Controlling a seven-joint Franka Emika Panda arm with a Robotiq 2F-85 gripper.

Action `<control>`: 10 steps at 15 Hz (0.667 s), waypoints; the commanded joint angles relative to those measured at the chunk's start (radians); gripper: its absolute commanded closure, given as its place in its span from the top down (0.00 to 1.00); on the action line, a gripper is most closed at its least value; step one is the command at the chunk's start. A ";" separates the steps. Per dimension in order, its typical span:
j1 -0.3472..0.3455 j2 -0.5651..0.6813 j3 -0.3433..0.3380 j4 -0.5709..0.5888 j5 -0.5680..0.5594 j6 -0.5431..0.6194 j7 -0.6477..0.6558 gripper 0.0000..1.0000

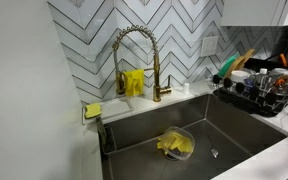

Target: Remove the clear bowl with a light blue lid from the dishes drying rack and place it on the table, flip the light blue lid on the clear bowl to make it fit the clear bowl top perfectly

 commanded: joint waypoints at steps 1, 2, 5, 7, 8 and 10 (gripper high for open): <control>0.007 -0.028 -0.005 0.056 0.256 -0.124 -0.142 1.00; 0.000 -0.027 -0.002 0.084 0.294 -0.171 -0.155 1.00; -0.012 -0.027 0.004 0.169 0.356 -0.315 -0.171 1.00; -0.015 -0.027 0.001 0.212 0.376 -0.380 -0.167 1.00; -0.019 -0.025 -0.001 0.229 0.383 -0.397 -0.151 1.00; -0.025 -0.028 -0.004 0.252 0.404 -0.421 -0.138 1.00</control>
